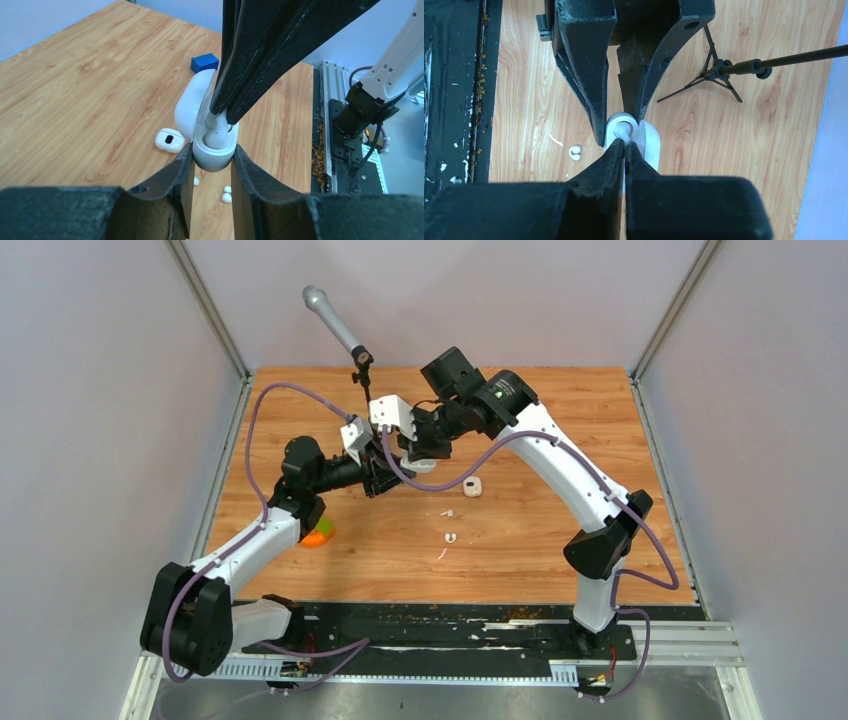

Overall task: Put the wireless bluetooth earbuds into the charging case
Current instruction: Place the earbud in the charging case.

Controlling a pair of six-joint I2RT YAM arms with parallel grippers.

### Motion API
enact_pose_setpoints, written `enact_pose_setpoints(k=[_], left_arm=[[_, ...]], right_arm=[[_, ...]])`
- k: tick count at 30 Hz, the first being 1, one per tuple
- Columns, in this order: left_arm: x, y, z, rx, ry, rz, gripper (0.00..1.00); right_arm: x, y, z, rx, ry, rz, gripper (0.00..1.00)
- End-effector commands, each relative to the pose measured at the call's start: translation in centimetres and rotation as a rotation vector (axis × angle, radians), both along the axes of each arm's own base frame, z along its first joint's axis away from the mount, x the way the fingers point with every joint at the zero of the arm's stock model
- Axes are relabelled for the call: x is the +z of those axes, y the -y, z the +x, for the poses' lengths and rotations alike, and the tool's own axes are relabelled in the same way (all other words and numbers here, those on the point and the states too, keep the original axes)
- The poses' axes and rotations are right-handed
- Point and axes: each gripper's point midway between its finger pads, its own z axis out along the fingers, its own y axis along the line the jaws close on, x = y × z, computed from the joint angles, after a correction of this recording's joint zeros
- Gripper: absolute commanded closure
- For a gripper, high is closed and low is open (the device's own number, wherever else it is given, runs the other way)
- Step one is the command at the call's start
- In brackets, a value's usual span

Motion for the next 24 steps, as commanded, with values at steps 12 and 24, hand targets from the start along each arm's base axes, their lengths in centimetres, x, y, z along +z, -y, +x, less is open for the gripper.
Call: enact_pose_setpoints(k=[12,24], left_arm=[[2.8,0.0,0.1,0.01,0.085,-0.037,1.0],[2.2,-0.1,0.0,0.013,0.066,-0.025,1.0]], right_arm=[[2.1,-0.1,-0.8,-0.042,-0.025,0.045,0.72],[7.0,2.4,-2.1,-0.061,0.037,0.164,0.65]])
